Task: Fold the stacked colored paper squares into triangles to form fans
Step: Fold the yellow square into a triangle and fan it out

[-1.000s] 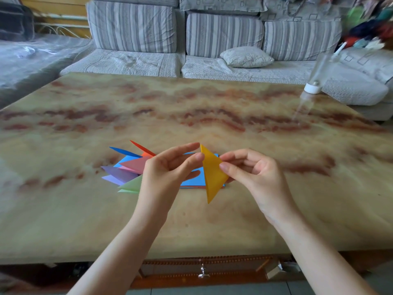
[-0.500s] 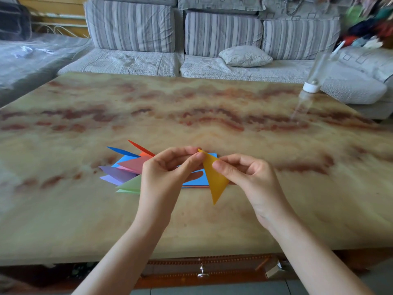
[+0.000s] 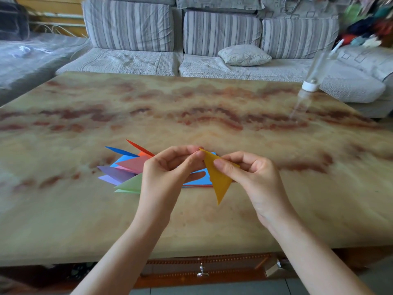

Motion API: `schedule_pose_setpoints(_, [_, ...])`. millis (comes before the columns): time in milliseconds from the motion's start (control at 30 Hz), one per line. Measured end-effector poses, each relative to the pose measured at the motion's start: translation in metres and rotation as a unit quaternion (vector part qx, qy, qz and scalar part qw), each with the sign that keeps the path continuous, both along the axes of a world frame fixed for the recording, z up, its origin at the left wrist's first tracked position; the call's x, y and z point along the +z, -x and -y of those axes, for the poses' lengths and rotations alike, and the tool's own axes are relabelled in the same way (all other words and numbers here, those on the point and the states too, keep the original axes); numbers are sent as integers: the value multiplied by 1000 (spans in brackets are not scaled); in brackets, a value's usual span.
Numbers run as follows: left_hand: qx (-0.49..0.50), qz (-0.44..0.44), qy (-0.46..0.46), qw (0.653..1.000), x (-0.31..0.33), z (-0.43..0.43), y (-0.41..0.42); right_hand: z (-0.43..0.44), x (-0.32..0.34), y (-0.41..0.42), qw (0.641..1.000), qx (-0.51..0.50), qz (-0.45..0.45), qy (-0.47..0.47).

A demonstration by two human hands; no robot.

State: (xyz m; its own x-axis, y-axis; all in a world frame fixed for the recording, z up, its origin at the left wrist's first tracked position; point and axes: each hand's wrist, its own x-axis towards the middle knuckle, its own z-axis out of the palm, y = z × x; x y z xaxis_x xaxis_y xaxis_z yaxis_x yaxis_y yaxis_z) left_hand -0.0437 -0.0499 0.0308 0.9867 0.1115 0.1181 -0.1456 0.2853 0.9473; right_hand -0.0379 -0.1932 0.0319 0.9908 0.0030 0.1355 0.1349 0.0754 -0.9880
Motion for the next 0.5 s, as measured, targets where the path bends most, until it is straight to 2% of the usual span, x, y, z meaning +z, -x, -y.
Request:
schedule_pose_setpoints(300, [16,2,0,1000,-2,0,0,0,-1,1,1000,3,3,16])
schedule_pose_setpoints(500, [15,-25,35,999,-3,1,-1,2,-1,-1,999,-8,-18,-32])
